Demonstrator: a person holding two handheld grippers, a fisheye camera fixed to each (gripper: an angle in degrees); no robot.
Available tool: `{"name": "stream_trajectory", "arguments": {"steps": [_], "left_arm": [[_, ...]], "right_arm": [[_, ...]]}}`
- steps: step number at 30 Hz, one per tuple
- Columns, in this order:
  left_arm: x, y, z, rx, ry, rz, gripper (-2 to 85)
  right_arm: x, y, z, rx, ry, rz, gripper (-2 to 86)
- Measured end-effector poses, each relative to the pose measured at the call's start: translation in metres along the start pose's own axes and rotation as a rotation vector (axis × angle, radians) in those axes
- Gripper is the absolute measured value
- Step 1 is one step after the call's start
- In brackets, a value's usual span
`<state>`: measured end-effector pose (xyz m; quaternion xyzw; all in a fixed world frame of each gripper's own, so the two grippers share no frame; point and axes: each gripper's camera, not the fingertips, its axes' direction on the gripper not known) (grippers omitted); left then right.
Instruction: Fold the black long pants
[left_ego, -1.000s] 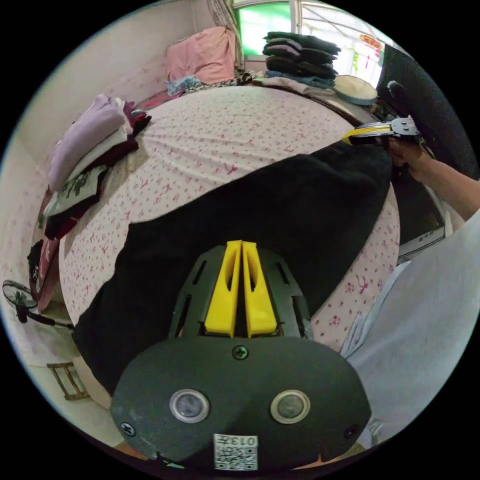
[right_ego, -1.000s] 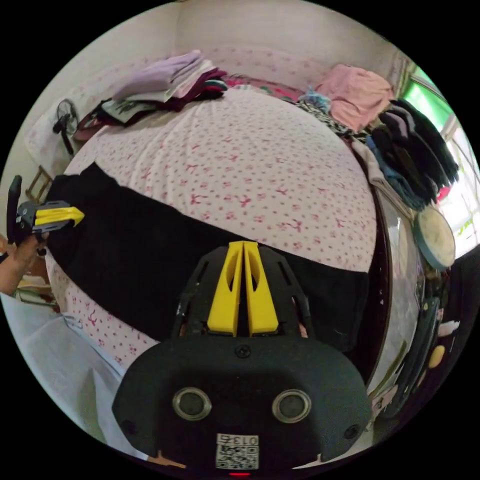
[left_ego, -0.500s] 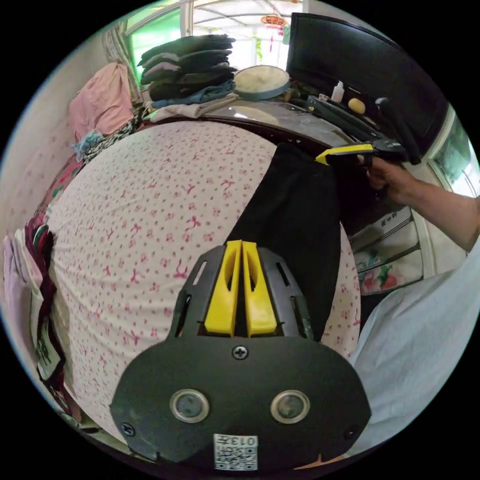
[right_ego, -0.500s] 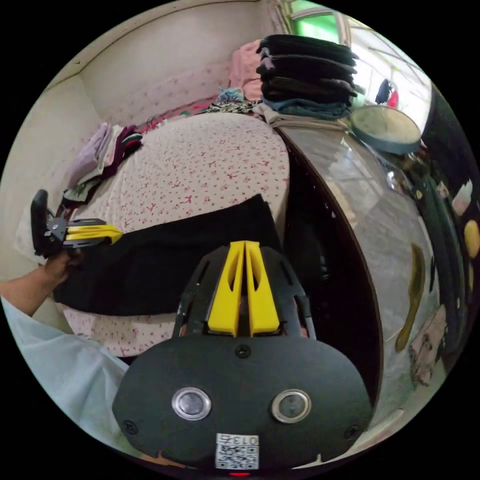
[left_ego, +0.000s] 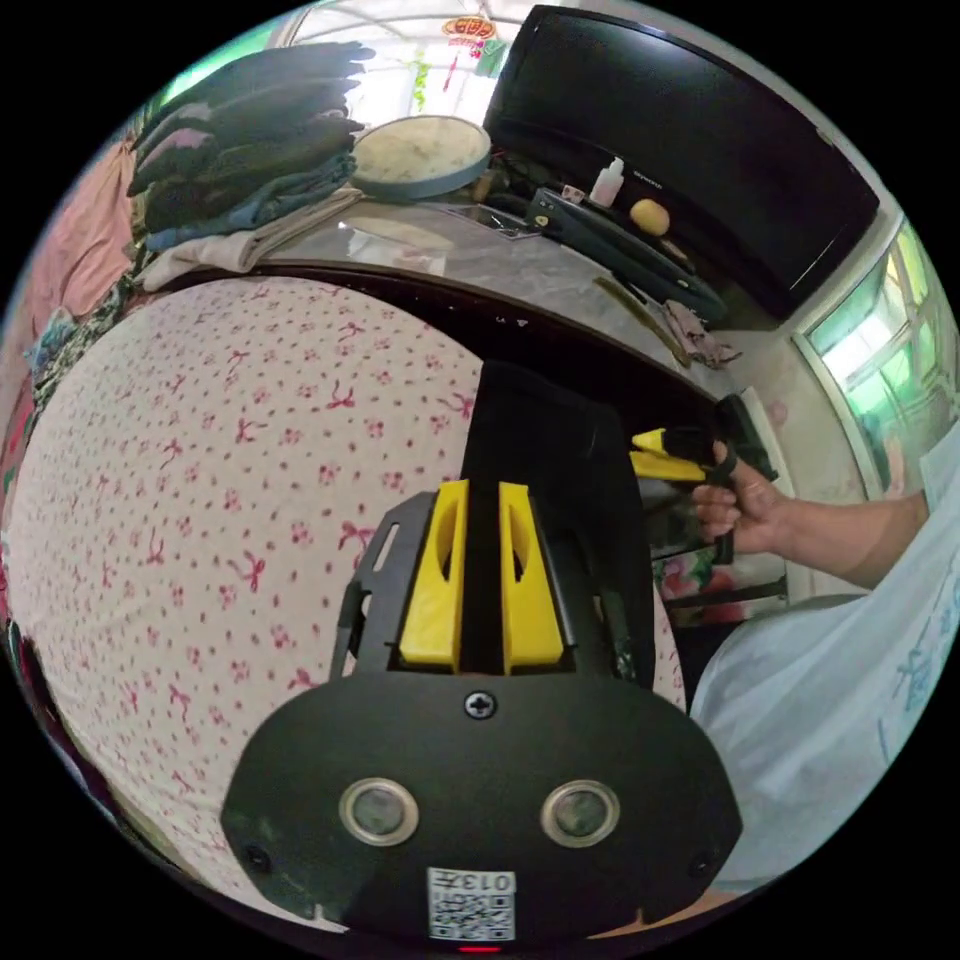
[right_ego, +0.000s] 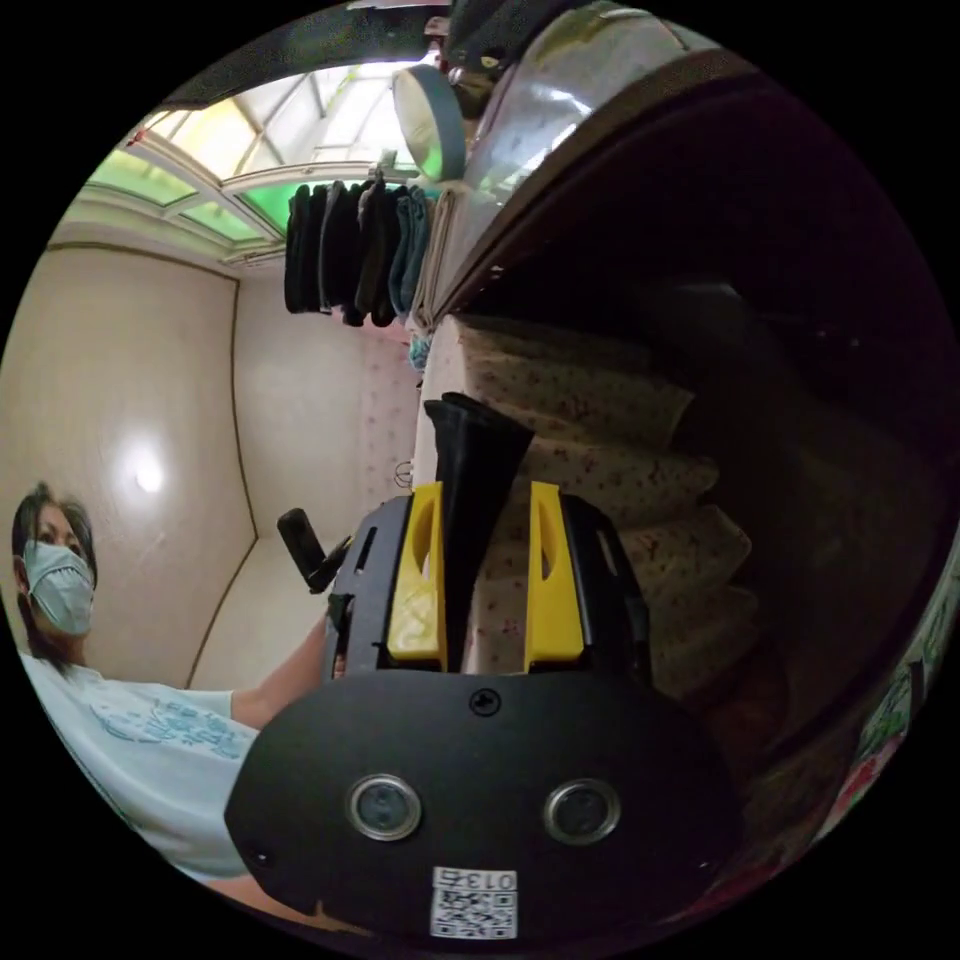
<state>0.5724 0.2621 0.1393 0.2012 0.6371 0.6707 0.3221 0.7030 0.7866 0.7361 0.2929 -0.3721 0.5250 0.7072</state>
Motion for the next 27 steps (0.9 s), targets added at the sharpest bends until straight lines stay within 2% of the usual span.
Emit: {"name": "stream_trajectory", "arguments": {"steps": [5,9,14,18,23,27], "left_arm": [[-0.031,-0.052,0.026,-0.086,0.1,0.059,10.1],[-0.04,-0.077,0.039,-0.162,0.146,0.125,10.9],[-0.05,-0.085,0.045,-0.192,0.197,0.127,9.2],[-0.056,-0.083,0.035,-0.219,0.182,0.125,4.0],[-0.054,-0.057,-0.014,-0.083,0.203,0.139,1.4],[-0.061,-0.005,-0.1,0.131,0.257,0.125,0.9]], "right_arm": [[0.032,-0.024,-0.002,-0.009,-0.081,0.029,14.8],[0.041,-0.036,0.003,-0.029,-0.113,0.027,12.8],[0.042,-0.046,0.005,-0.053,-0.12,0.009,7.1],[0.02,-0.045,0.005,-0.079,-0.071,-0.089,5.4],[-0.041,-0.038,0.011,-0.152,-0.011,-0.31,3.2],[-0.098,-0.023,0.022,-0.24,-0.006,-0.522,2.5]]}}
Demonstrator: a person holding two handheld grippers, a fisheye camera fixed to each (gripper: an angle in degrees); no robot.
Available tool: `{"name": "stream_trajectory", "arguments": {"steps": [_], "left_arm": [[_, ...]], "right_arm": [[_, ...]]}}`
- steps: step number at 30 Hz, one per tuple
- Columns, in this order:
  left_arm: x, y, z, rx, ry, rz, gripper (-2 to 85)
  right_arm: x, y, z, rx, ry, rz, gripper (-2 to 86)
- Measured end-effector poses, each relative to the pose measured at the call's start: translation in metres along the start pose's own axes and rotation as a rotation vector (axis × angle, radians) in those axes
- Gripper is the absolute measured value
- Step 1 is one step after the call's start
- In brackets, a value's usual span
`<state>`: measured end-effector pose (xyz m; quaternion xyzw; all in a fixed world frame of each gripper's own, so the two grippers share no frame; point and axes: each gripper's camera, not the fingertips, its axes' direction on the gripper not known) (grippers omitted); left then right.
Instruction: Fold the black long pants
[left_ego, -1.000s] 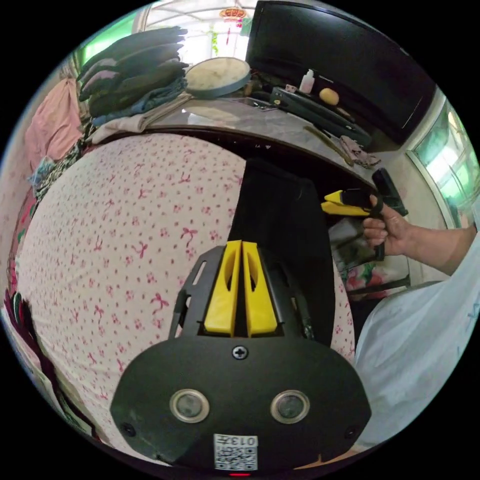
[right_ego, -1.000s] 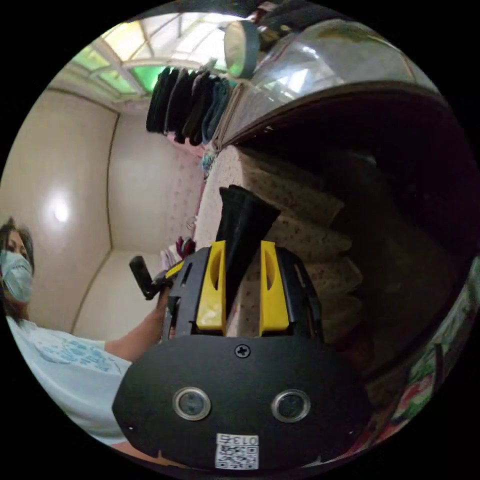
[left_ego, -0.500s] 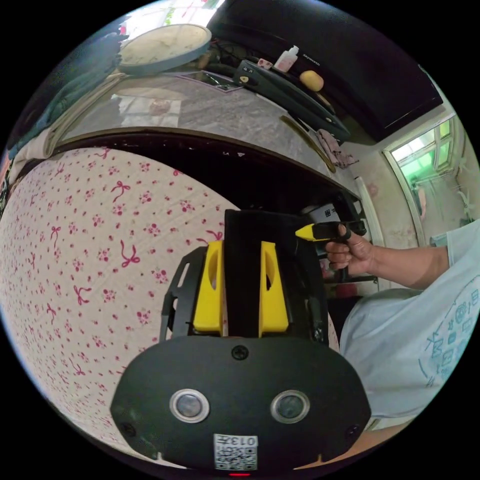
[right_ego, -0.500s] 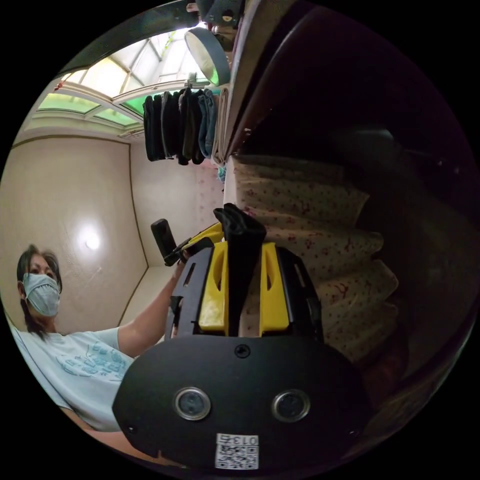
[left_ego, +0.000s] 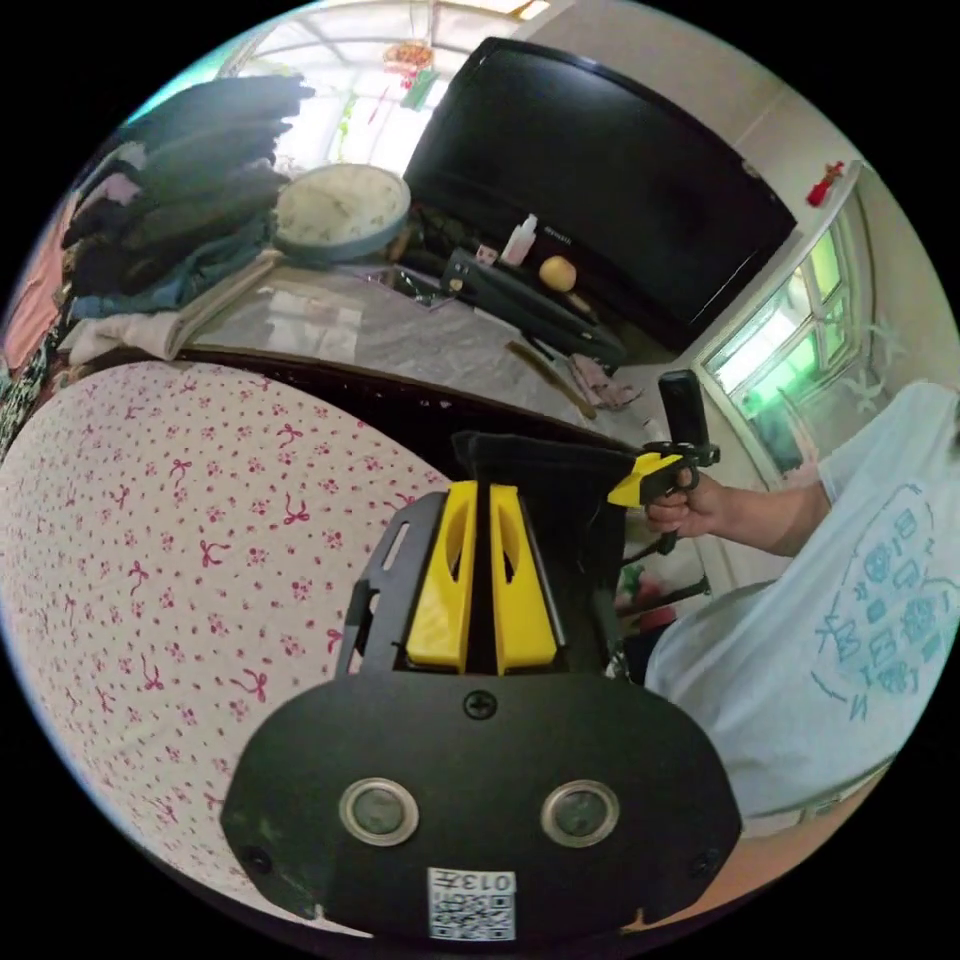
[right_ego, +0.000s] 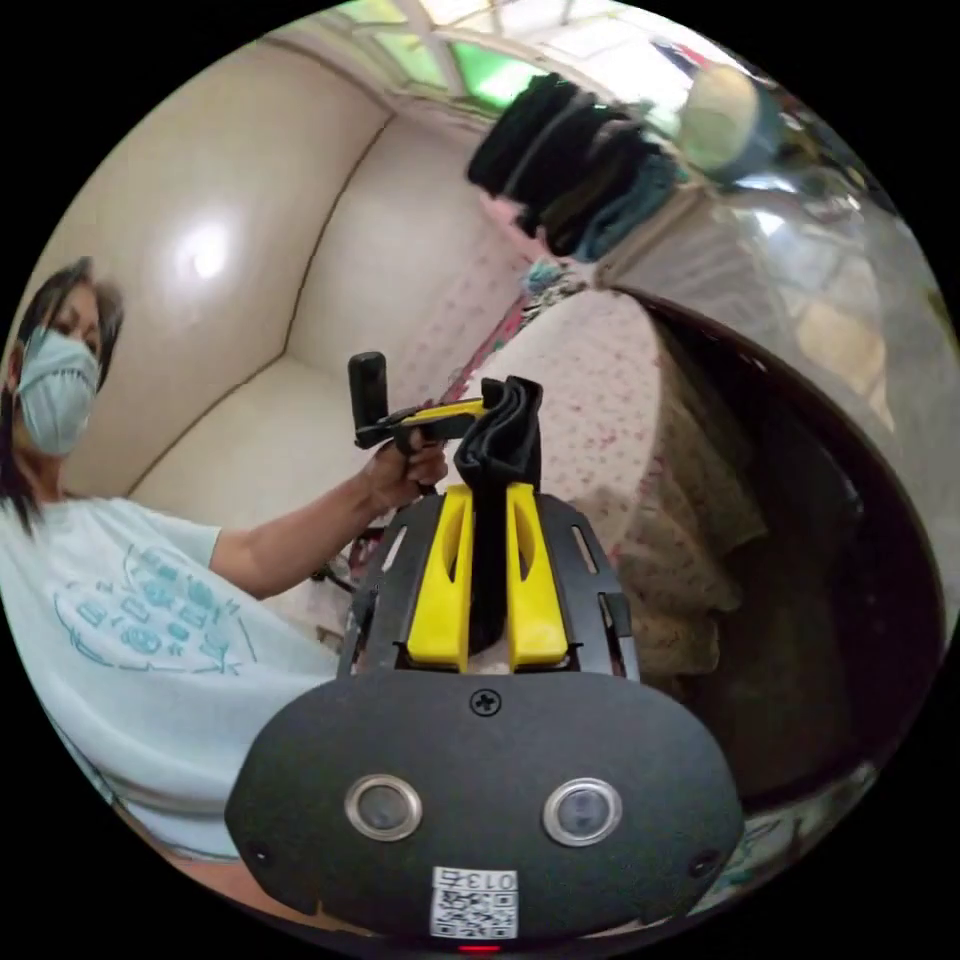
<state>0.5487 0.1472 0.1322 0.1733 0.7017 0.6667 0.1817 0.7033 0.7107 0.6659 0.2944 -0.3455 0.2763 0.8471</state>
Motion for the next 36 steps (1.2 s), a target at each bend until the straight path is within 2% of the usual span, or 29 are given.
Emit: {"name": "stream_trajectory", "arguments": {"steps": [4,10,13,20,32,36], "left_arm": [[0.035,0.075,-0.095,0.162,-0.046,-0.025,0.8],[0.087,0.212,-0.191,0.254,-0.208,-0.211,1.0],[0.104,0.279,-0.219,0.274,-0.259,-0.339,1.1],[0.116,0.397,-0.24,0.253,-0.301,-0.595,1.7],[0.154,0.511,-0.288,0.276,-0.338,-0.917,5.1],[0.185,0.54,-0.321,0.431,-0.304,-0.979,7.8]], "right_arm": [[-0.082,-0.016,0.034,-0.127,-0.044,-0.265,2.1],[-0.203,0.002,0.137,-0.378,-0.14,-0.597,2.1],[-0.251,0.032,0.202,-0.516,-0.144,-0.711,2.1],[-0.33,0.109,0.339,-0.777,0.01,-0.957,2.1],[-0.417,0.187,0.442,-0.914,0.181,-1.295,5.7],[-0.436,0.186,0.452,-0.964,0.145,-1.289,8.1]]}}
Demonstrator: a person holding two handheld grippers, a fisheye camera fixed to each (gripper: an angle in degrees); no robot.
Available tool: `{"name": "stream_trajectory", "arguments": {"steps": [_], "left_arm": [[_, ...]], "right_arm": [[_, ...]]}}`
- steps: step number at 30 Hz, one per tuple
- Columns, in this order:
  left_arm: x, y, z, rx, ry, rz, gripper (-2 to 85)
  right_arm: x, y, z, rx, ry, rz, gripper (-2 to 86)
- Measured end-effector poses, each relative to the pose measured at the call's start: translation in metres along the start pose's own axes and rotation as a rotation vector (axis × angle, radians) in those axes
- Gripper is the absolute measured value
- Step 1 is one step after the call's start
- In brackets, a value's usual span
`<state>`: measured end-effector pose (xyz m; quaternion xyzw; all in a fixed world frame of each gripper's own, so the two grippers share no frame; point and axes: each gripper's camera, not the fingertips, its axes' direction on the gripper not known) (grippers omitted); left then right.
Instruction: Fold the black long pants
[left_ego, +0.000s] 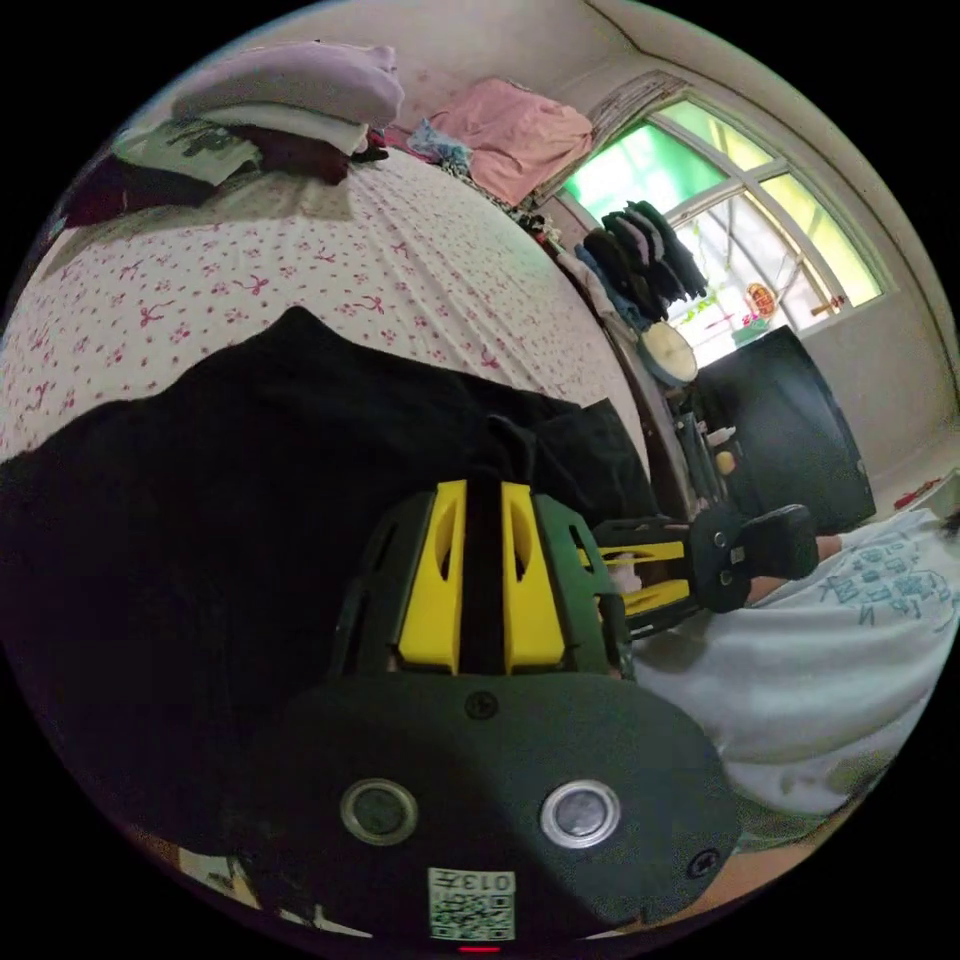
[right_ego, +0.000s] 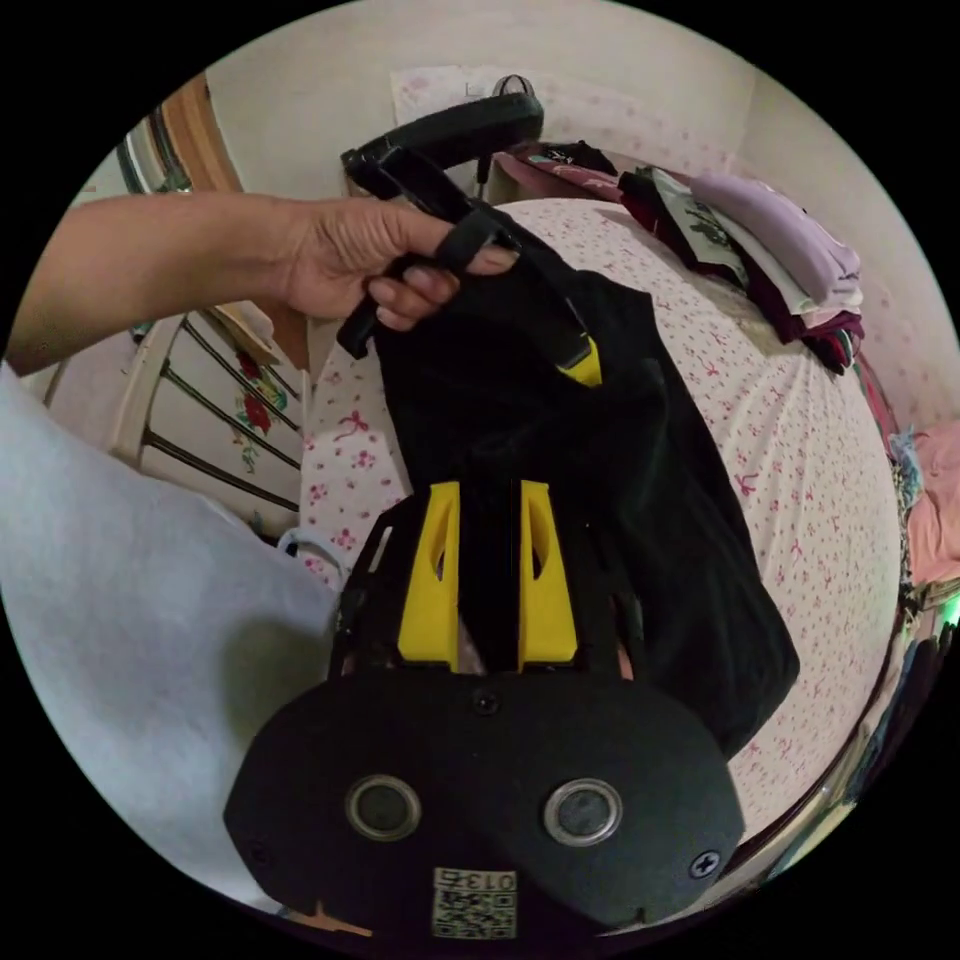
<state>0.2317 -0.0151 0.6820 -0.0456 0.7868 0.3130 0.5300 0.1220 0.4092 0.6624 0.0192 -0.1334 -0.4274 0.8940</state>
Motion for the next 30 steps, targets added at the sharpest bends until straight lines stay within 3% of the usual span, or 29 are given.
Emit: {"name": "stream_trajectory", "arguments": {"steps": [2,6,11,17,21,24,30], "left_arm": [[-0.001,0.006,-0.013,0.018,0.051,-0.033,9.3],[0.012,0.008,-0.02,-0.05,0.04,-0.028,13.4],[0.018,0.013,-0.046,-0.02,0.051,-0.03,13.4],[0.008,0.032,-0.078,0.033,0.186,-0.117,14.0],[0.012,0.042,-0.078,0.032,0.24,-0.161,14.6],[0.028,0.039,-0.062,-0.106,0.112,-0.129,14.2],[0.069,0.038,-0.061,-0.134,-0.035,-0.06,3.7]], "right_arm": [[-0.003,-0.011,-0.017,0.054,-0.084,-0.041,8.5],[-0.002,-0.013,-0.055,0.158,-0.044,-0.043,8.4],[0.059,0.03,-0.096,0.148,0.049,0.296,7.7],[0.118,0.091,-0.109,0.098,0.116,0.672,4.4],[0.12,0.082,-0.105,0.109,0.157,0.659,2.1],[0.12,0.067,-0.082,0.046,0.129,0.621,1.0],[0.116,0.054,-0.08,-0.024,0.184,0.549,0.3]]}}
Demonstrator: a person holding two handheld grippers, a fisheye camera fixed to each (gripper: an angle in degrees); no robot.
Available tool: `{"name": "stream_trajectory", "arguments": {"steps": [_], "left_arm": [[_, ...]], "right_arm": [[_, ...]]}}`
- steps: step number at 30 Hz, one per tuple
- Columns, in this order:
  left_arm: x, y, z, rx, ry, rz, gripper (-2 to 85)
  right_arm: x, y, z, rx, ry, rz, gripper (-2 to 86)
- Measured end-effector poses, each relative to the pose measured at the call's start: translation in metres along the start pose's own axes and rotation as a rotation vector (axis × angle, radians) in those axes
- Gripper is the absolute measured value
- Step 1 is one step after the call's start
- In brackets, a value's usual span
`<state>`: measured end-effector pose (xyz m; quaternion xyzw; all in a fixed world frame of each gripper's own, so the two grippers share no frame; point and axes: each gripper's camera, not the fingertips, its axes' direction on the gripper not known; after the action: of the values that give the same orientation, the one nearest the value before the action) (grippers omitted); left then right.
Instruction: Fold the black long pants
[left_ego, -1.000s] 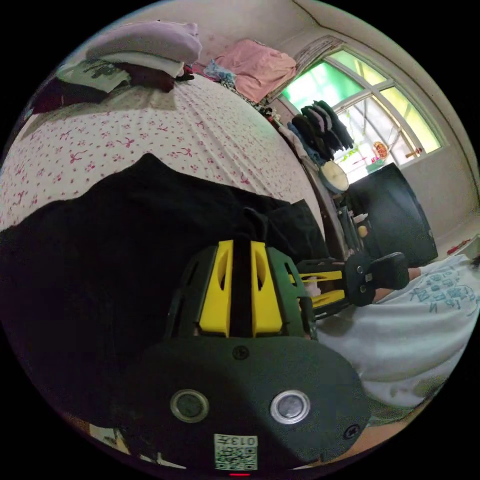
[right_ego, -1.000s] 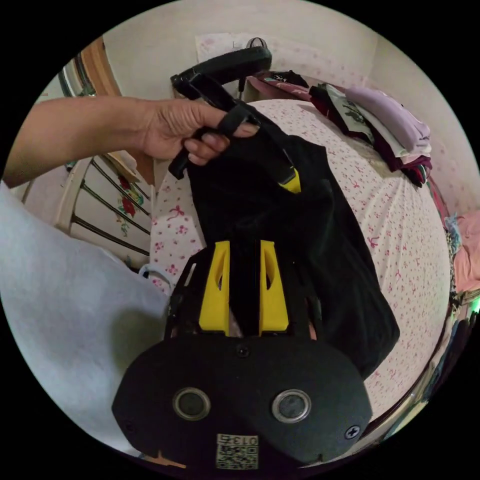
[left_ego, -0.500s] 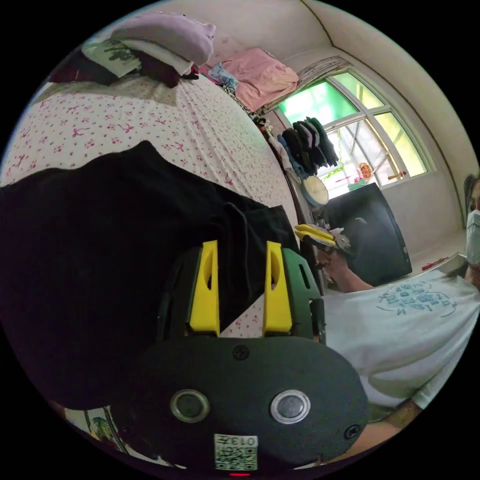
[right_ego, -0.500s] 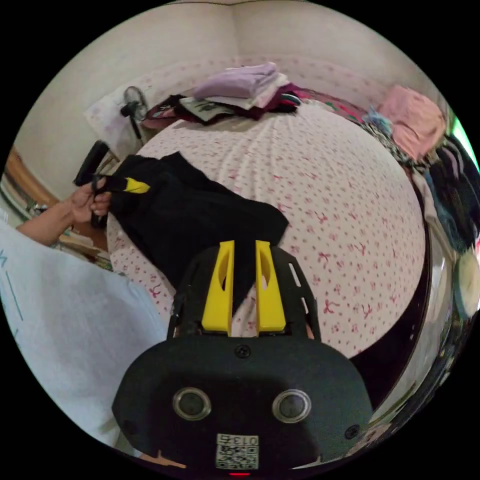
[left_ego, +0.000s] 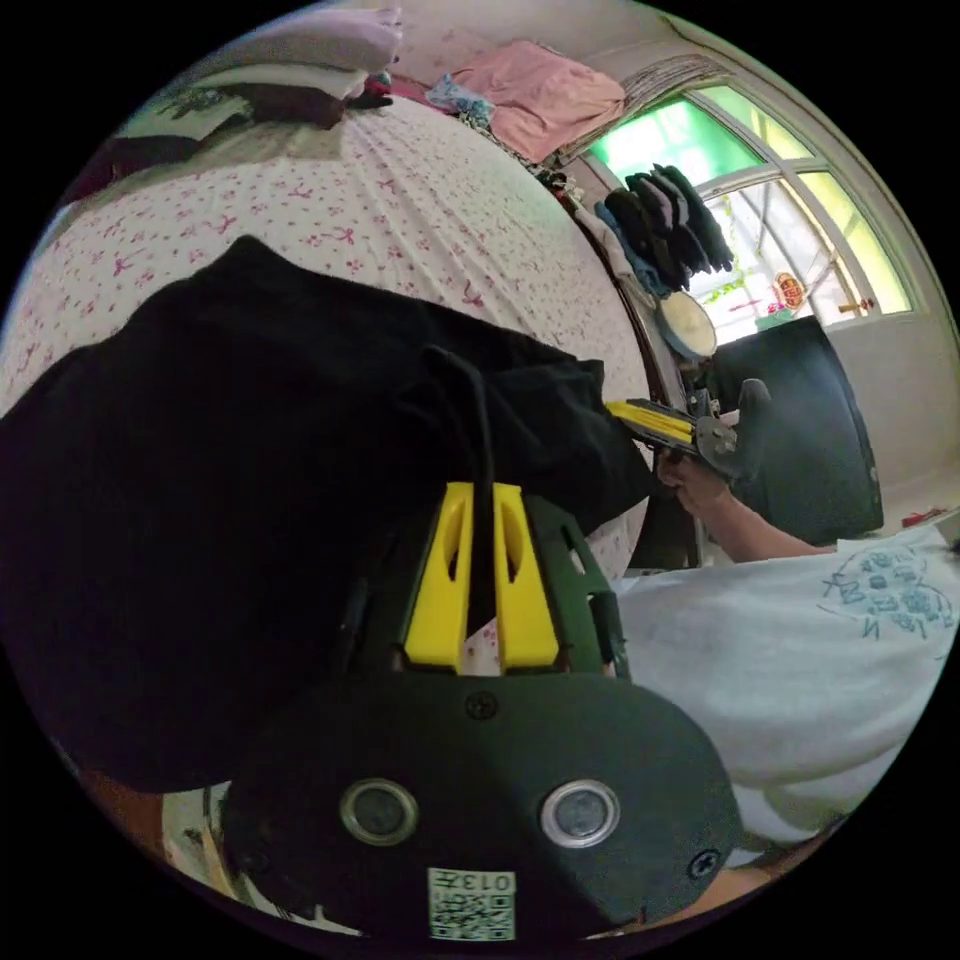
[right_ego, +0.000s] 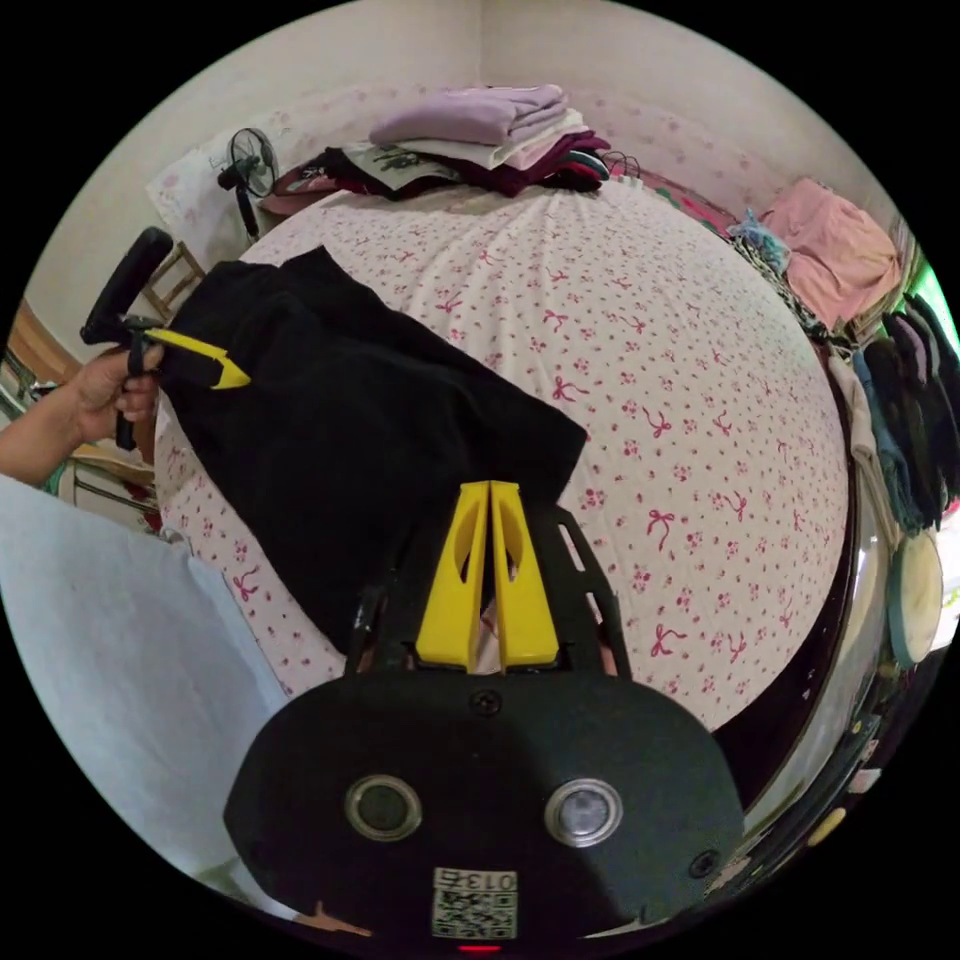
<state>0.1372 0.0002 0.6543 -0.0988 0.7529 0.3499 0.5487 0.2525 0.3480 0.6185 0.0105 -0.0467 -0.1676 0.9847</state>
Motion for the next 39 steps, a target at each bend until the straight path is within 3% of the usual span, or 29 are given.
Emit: {"name": "stream_trajectory", "arguments": {"steps": [5,7,11,19,24,27,30,36,39], "left_arm": [[0.022,0.013,-0.038,0.066,-0.05,0.085,2.4],[-0.002,0.02,-0.023,-0.033,0.009,0.024,2.3],[-0.009,0.029,-0.01,-0.035,0.075,-0.024,2.3],[0.076,0.059,-0.051,0.098,-0.287,0.126,1.3],[0.136,0.049,0.007,0.0,-0.31,0.281,0.0],[0.133,0.05,0.055,-0.101,-0.37,0.225,-0.3],[0.133,0.061,0.063,-0.095,-0.333,0.203,-0.4],[0.21,0.076,0.077,-0.022,-0.523,0.463,-0.4],[0.202,0.066,0.111,-0.102,-0.552,0.362,-0.4]], "right_arm": [[0.002,0.004,-0.033,0.07,0.0,-0.036,0.1],[0.0,0.007,-0.032,0.08,-0.01,-0.065,0.1],[0.002,0.001,-0.016,-0.044,-0.035,-0.109,0.0],[0.022,-0.022,-0.042,0.104,0.063,-0.036,0.0],[0.037,-0.035,-0.012,0.01,-0.001,-0.019,0.1],[0.048,-0.039,-0.02,-0.023,-0.051,0.009,0.1],[0.052,-0.025,-0.046,0.029,-0.039,0.009,0.1],[0.01,0.028,-0.066,0.016,-0.142,-0.205,0.1],[-0.009,0.045,-0.042,-0.049,-0.052,-0.251,0.2]]}}
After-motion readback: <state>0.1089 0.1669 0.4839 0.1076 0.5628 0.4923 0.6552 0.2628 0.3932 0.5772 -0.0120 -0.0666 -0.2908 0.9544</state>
